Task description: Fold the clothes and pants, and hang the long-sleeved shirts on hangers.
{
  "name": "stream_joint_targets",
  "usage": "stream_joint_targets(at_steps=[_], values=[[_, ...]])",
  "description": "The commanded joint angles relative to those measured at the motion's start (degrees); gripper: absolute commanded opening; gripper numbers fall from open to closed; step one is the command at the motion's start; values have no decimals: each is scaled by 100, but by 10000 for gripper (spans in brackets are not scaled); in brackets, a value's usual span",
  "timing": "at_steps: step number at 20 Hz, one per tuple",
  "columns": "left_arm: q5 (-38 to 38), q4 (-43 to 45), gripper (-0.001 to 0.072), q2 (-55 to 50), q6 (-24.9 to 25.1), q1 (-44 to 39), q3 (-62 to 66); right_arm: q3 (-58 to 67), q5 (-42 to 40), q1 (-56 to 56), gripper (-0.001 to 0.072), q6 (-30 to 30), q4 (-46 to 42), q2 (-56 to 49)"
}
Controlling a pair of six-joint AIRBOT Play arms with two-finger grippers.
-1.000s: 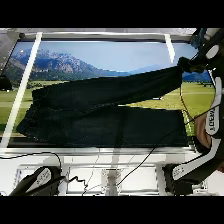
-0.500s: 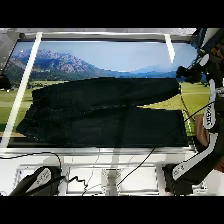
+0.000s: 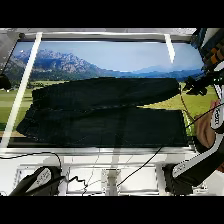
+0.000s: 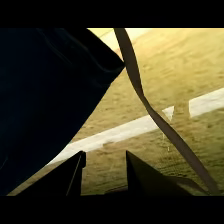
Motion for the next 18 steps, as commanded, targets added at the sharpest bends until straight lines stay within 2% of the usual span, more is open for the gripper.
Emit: stream_joint_targets(at_steps=[1,5,8,9,14,18], values=[[4,0,687,0,0,-4,2,-291,-317,92,292,-68,245,-7],[4,0,687,0,0,-4,2,-356,-903,372,293,-39,232,-96],[4,0,687,2,0,-4,2,-356,-885,507,294,175,114,-389],[2,0,686,2,0,-4,2,-356,-920,531,319,247,109,-474],[4,0,687,2,0,-4,2,-275,-1690,706,331,422,107,-570],[4,0,687,0,0,-4,2,-31,-1755,782,350,420,79,-573]])
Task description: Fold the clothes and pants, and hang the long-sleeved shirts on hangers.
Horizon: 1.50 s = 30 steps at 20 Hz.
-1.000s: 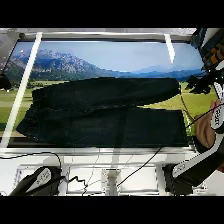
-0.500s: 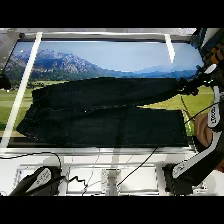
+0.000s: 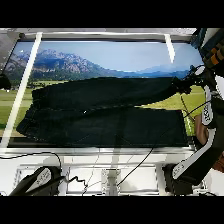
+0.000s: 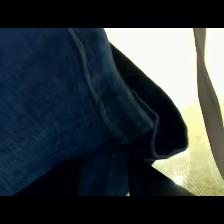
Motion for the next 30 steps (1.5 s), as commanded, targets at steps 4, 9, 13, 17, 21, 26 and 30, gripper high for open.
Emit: stream_joint_targets(at_steps=[4,9,13,17,21,26,30], values=[[0,0,686,0,0,-4,2,151,-140,55,395,52,-184,-55],[0,0,687,0,-2,-4,2,151,-76,50,396,197,-313,-223],[0,0,687,0,-2,-4,2,505,94,50,421,186,-372,-219],[-2,-2,687,0,-7,-4,2,874,199,57,410,188,-446,-229],[-2,0,687,0,-282,-4,-2,874,522,103,410,-44,-466,-501],[0,0,686,0,-280,-4,-2,872,603,175,367,243,-590,-619],[0,2,687,0,-280,-4,-2,872,603,175,337,240,-645,-680]])
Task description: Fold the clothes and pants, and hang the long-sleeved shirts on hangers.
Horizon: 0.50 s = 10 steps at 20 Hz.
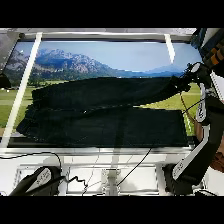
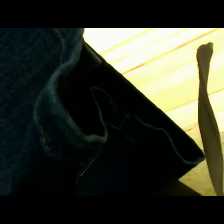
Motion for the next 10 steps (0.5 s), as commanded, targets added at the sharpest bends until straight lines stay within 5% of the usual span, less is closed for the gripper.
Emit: stream_joint_targets(at_steps=[1,4,6,10], values=[[2,2,687,2,-13,-4,-2,-2,37,9,328,48,-72,-94],[2,2,686,2,-15,-4,-2,0,35,20,305,48,-68,-212],[2,2,686,2,-15,-4,-2,0,-13,20,40,46,-70,-254],[2,2,687,2,-15,-4,-2,323,210,20,20,31,-61,-243]])
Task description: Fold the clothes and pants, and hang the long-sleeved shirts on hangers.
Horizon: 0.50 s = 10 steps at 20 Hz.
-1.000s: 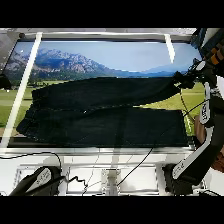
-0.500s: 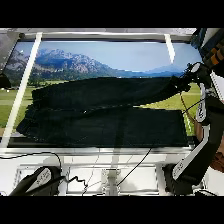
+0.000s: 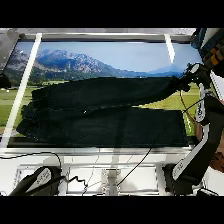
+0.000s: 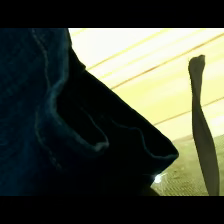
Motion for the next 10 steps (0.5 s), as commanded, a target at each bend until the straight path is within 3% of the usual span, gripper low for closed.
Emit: stream_joint_targets(at_steps=[1,10], values=[[0,2,687,2,0,-4,-2,369,275,2,20,-37,-11,4],[0,2,687,2,0,-4,-2,483,-363,0,18,-780,-7,1316]])
